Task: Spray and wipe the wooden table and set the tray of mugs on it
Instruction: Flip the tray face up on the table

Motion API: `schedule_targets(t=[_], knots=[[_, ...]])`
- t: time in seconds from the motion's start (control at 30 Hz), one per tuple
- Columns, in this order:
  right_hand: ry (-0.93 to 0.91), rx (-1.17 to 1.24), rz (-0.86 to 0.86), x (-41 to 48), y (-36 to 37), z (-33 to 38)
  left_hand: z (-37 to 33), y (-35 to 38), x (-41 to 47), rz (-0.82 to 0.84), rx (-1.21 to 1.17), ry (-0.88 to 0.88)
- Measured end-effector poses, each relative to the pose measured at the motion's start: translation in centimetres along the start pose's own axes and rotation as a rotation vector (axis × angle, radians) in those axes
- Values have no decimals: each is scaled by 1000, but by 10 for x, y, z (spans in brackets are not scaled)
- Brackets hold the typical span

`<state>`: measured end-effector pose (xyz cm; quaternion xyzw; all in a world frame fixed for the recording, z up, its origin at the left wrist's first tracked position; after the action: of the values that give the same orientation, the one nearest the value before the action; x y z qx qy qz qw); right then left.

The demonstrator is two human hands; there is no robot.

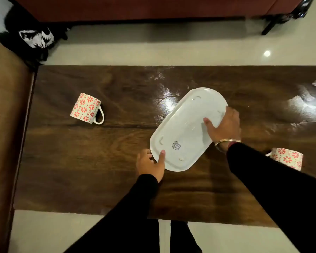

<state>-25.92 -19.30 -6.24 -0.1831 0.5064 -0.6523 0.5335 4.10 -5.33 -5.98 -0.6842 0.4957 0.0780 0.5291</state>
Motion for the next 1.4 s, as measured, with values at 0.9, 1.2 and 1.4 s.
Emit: schedule_targets(t=[0.9,1.2,1.4], knots=[[310,1352,278,-21,-8,-18,11,-67,50,-344,-1056,-121],[-104,513,14,-9,22,-46,46,-50,89,-196,-720,-18],[-181,285,-123,-5,26,-46,61,-49,98,-224,-644,0]])
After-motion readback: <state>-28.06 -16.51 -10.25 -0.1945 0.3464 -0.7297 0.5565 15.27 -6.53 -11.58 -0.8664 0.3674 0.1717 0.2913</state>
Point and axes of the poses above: each hand's wrist, its own x-axis towards the middle knuckle, its own y-axis out of the palm, z = x × y, the point moved 9 cm from there along x, towards the middle knuckle, and after that the axes turned 3 degrees about -z, right-handed, at the moved point
